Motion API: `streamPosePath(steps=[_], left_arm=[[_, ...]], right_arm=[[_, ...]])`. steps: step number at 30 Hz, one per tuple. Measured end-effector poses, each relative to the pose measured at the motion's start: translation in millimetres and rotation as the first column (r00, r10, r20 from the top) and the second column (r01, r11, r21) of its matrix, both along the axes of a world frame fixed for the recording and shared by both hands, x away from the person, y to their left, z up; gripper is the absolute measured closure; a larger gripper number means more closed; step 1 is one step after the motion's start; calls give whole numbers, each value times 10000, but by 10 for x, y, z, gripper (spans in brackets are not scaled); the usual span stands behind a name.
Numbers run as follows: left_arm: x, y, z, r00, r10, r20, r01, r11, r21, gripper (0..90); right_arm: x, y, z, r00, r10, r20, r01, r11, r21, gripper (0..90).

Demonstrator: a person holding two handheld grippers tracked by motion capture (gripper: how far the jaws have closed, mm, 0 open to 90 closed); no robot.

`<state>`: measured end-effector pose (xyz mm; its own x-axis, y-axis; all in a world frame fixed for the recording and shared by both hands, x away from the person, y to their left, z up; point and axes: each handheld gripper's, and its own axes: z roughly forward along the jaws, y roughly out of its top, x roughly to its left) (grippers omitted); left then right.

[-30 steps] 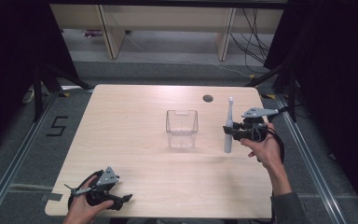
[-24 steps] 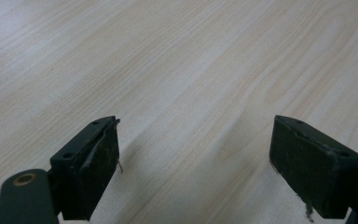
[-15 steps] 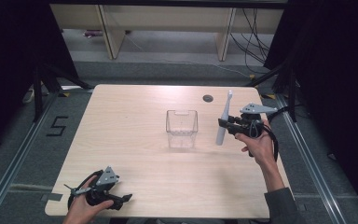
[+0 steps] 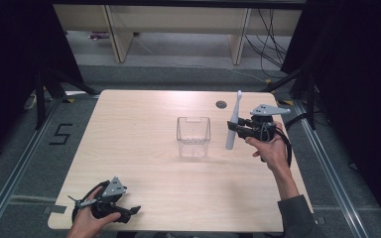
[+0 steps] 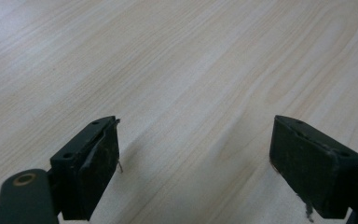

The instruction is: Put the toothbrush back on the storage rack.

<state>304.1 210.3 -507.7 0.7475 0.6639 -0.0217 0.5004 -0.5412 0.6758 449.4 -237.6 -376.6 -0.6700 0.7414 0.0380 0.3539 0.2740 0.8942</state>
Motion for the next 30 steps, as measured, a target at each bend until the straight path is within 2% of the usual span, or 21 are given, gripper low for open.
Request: streamPosePath(steps=[2, 3, 7, 8, 9, 10, 13, 14, 15, 16, 19, 21, 25, 27, 29, 30], left_arm=[[0, -1, 0, 10000, -3, -3, 3, 10000, 3, 155], [0, -1, 0, 10000, -3, -3, 3, 10000, 3, 154], [0, 1, 0, 10000, 0, 9, 0, 10000, 0, 154], [2, 2, 0, 10000, -5, 23, 5, 10000, 1, 154], [2, 3, 0, 10000, -5, 18, 5, 10000, 4, 154], [2, 3, 1, 10000, -6, 22, 6, 10000, 8, 154], [2, 2, 1, 10000, -2, 22, 2, 10000, 2, 154], [0, 1, 1, 10000, 12, 17, -12, 10000, -15, 154], [1, 2, 1, 10000, -1, 21, 1, 10000, -6, 154], [1, 2, 1, 10000, 0, 23, 0, 10000, -7, 154], [1, 2, 2, 10000, -4, 28, 4, 10000, -9, 154], [1, 3, 2, 10000, -4, 22, 4, 10000, -7, 154], [1, 3, 2, 10000, -7, 22, 7, 10000, -2, 154], [1, 3, 1, 10000, -18, 17, 18, 10000, 1, 155], [2, 3, 1, 10000, -4, 22, 4, 10000, -6, 154], [2, 3, 1, 10000, -1, 19, 1, 10000, -12, 154]], right_arm=[[5, 19, 20, 9999, -46, 101, 46, 10000, 56, 671], [-6, 34, 27, 9999, -106, -47, 107, 9998, 186, 671], [13, 43, 65, 9999, 12, 151, -12, 10000, 31, 672], [3, 49, 80, 10000, 47, -79, -46, 9999, 91, 671], [14, 48, 97, 9998, 79, 155, -79, 10000, -34, 671], [3, 71, 107, 10000, 3, 57, -4, 9999, 127, 672], [-2, 95, 156, 9999, 144, -50, -143, 9998, 148, 672], [10, 104, 165, 9997, 154, 183, -157, 9998, 155, 671], [8, 107, 191, 9997, 133, 201, -134, 9999, 47, 672], [13, 136, 212, 9994, 302, 147, -304, 9994, 141, 671], [2, 166, 231, 9997, 238, 97, -240, 9995, 200, 672], [9, 190, 259, 9995, 288, 135, -289, 9996, 44, 672], [21, 254, 294, 9989, 361, 308, -364, 9993, 86, 672], [25, 282, 320, 9990, 421, 158, -421, 9991, -14, 672], [46, 295, 346, 9982, 476, 352, -471, 9988, -136, 672], [40, 310, 371, 9985, 496, 216, -493, 9987, -115, 672]])
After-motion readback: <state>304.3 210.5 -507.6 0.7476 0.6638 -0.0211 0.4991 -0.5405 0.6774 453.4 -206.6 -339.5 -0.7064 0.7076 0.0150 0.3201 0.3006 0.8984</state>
